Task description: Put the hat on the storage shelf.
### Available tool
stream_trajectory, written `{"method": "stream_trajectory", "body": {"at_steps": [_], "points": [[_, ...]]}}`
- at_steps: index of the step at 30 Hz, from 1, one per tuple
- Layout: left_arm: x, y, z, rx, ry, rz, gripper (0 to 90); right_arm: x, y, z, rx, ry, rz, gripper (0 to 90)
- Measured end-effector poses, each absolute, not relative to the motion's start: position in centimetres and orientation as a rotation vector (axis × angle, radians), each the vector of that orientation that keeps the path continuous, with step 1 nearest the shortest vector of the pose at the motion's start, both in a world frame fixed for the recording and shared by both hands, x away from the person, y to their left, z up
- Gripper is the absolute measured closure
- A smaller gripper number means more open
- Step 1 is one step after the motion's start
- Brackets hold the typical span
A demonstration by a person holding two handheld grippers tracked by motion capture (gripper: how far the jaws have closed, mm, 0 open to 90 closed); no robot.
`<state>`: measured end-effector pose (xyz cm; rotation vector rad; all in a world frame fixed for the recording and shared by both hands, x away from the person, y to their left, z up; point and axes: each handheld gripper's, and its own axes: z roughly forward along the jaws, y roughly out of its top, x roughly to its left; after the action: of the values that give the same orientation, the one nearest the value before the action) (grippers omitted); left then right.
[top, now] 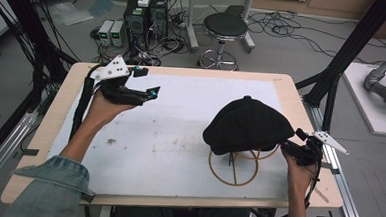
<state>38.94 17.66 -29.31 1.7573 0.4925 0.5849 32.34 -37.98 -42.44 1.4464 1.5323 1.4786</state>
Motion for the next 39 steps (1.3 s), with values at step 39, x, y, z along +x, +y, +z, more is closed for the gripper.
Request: {"method": "stream_trajectory", "body": {"at_steps": [39], "points": [[34.5, 29.2, -37.7, 1.604, 0.879, 0.755, 22.5, 33.5, -36.8, -42.2, 1.461, 1.535, 1.457, 7.0]]}}
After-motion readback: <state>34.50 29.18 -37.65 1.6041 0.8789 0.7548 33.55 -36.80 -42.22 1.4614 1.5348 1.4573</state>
